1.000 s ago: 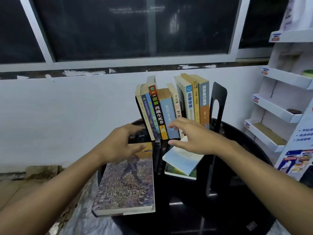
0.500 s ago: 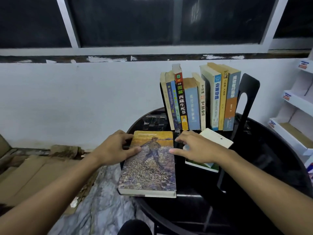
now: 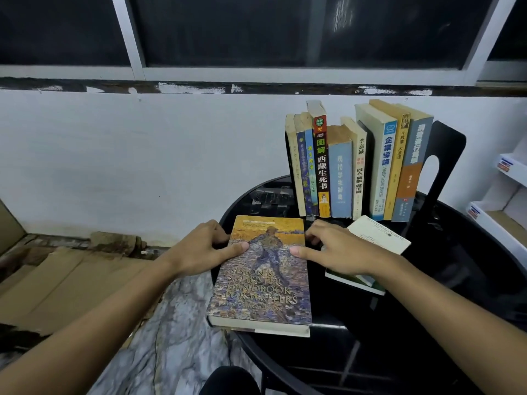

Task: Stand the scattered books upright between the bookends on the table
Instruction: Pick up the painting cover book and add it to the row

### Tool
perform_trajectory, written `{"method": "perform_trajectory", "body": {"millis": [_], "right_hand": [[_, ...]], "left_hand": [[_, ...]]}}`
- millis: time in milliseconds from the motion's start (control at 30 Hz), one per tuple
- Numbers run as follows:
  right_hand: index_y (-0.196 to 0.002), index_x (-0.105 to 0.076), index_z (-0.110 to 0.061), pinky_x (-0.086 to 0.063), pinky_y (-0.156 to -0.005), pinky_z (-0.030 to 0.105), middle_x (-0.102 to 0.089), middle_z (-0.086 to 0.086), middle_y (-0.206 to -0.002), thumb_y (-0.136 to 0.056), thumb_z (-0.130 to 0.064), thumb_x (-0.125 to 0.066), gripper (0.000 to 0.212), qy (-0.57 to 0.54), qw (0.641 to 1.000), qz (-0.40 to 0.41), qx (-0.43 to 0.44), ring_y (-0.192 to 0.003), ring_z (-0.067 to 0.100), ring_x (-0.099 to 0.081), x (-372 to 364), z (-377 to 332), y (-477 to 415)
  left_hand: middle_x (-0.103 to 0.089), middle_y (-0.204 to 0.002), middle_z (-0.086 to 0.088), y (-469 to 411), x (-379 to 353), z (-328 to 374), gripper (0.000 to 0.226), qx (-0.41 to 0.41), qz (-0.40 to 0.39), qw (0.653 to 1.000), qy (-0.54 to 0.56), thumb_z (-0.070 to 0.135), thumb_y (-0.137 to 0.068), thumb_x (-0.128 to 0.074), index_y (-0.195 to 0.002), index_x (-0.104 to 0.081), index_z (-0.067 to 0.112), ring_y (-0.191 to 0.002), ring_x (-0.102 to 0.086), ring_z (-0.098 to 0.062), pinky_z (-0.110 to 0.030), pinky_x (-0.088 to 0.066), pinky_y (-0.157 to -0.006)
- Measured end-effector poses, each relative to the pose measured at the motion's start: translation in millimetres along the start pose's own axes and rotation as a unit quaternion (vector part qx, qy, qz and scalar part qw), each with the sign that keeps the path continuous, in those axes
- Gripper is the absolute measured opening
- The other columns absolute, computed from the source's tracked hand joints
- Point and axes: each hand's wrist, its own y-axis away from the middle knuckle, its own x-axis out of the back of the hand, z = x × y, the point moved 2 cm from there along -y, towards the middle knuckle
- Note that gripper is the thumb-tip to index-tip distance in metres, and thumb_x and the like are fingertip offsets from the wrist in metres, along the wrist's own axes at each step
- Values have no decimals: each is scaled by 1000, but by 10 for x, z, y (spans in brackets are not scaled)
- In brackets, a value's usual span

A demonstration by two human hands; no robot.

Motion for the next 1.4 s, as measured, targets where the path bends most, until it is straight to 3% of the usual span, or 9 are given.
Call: {"method": "perform_trajectory", "body": {"millis": [233,367,500,633,700,833,1000,1167,1400], "right_hand": [[-105,-62,-22,-51,-90,42,-53,-7,-104,-74,-87,-43,74,-59,998,27,16,-97,10,-57,-46,18,0],[-109,-62,-22,-51,-90,35,-52,-6,-110,-76,-81,-50,69,-107,993,32,27,-100,7,-60,-73,16,-19],[-111,-58,-22,-52,-93,32,-47,-11,-111,-79,-72,-53,59,-151,987,42,42,-101,4,-60,-50,-49,-28],[-113,-56,-21,-53,-94,36,-46,-11,-111,-82,-66,-55,55,-172,982,60,57,-103,8,-59,28,-105,-30],[-118,-53,-19,-53,-94,34,-43,-14,-111,-83,-63,-57,57,-183,978,73,68,-106,8,-57,83,-133,-20],[-133,-50,-14,-54,-94,31,-44,-11,-119,-85,-60,-62,68,-207,968,109,96,-114,8,-55,244,-198,-1],[-138,-47,-10,-52,-95,18,-42,-9,-124,-91,-31,-71,57,-238,947,162,140,-113,-3,-54,449,-314,19],[-143,-41,-12,-46,-94,7,-36,-10,-137,-91,-35,-71,64,-182,946,219,153,-114,1,-49,560,-361,46],[-144,-36,-15,-49,-100,23,-30,-13,-144,-92,-34,-72,66,-122,939,275,165,-116,8,-50,551,-345,36]], "left_hand": [[-39,-77,-11,-2,-90,-90,82,-9,36,999,30,78,-79,-53,-66,-36,-2,-70,-41,-21,-7,-35,-67],[-41,-72,-10,48,-101,-60,62,4,35,998,60,72,-81,-55,-55,-42,17,-69,-45,-20,-29,-33,-66],[-45,-77,-9,105,-85,-84,65,18,32,995,87,67,-85,-58,-67,-57,5,-68,-47,-17,-26,-30,-62],[-59,-103,-2,150,-3,-46,23,28,60,986,150,60,-85,-67,-88,-79,41,-96,-66,-13,-23,-46,-81],[-59,-110,-6,187,36,10,16,27,85,975,203,49,-85,-73,-96,-80,39,-98,-70,-15,-22,-48,-80],[-62,-123,-5,268,149,154,24,18,133,952,274,35,-82,-79,-105,-74,33,-93,-76,-18,-43,-55,-94],[-73,-121,-1,301,308,281,57,-22,181,934,307,23,-78,-82,-132,-65,17,-98,-76,-15,-25,-57,-91],[-79,-105,1,273,393,364,70,-66,216,922,314,13,-76,-85,-141,-59,11,-107,-73,-15,-31,-54,-102],[-73,-124,2,235,401,360,76,-91,235,925,285,16,-75,-87,-144,-56,18,-112,-71,-19,-40,-54,-102]]}}
